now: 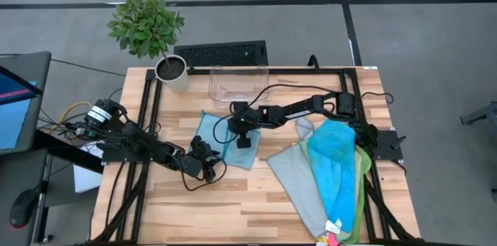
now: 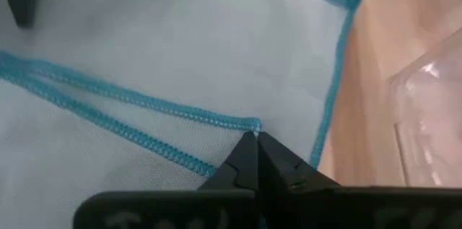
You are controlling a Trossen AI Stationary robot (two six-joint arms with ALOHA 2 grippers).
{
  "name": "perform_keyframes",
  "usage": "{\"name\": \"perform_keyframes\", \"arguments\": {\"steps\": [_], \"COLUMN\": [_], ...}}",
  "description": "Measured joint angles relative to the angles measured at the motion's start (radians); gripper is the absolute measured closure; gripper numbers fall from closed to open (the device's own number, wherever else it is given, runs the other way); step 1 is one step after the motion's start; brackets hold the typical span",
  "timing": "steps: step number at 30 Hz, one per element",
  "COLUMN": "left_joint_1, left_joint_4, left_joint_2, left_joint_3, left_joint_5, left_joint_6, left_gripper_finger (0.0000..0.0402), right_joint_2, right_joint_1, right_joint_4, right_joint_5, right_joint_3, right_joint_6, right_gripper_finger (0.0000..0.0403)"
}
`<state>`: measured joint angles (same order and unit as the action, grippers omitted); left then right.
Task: Fold microfiber towels
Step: Fold the light blue microfiber cloth
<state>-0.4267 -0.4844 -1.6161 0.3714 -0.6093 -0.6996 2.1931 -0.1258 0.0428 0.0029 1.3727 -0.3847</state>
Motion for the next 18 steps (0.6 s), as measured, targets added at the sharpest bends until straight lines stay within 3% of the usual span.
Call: {"name": "perform_keyframes", "arguments": {"steps": [18], "left_joint_1": [0.000], "left_joint_4": [0.025], "left_joint_2": [0.000], "left_joint_3": [0.000], "left_joint_5": [-0.001], "left_joint_6": [-0.001], "left_gripper_finger": [0.0278], "right_joint_2": [-0.047], "right_joint_1": [-0.040], "right_joint_4": [-0.083], "right_joint_5": [-0.003], "right_joint_3": [-0.001], "right_joint_6": [0.013], "right_gripper_finger": [0.0371]}}
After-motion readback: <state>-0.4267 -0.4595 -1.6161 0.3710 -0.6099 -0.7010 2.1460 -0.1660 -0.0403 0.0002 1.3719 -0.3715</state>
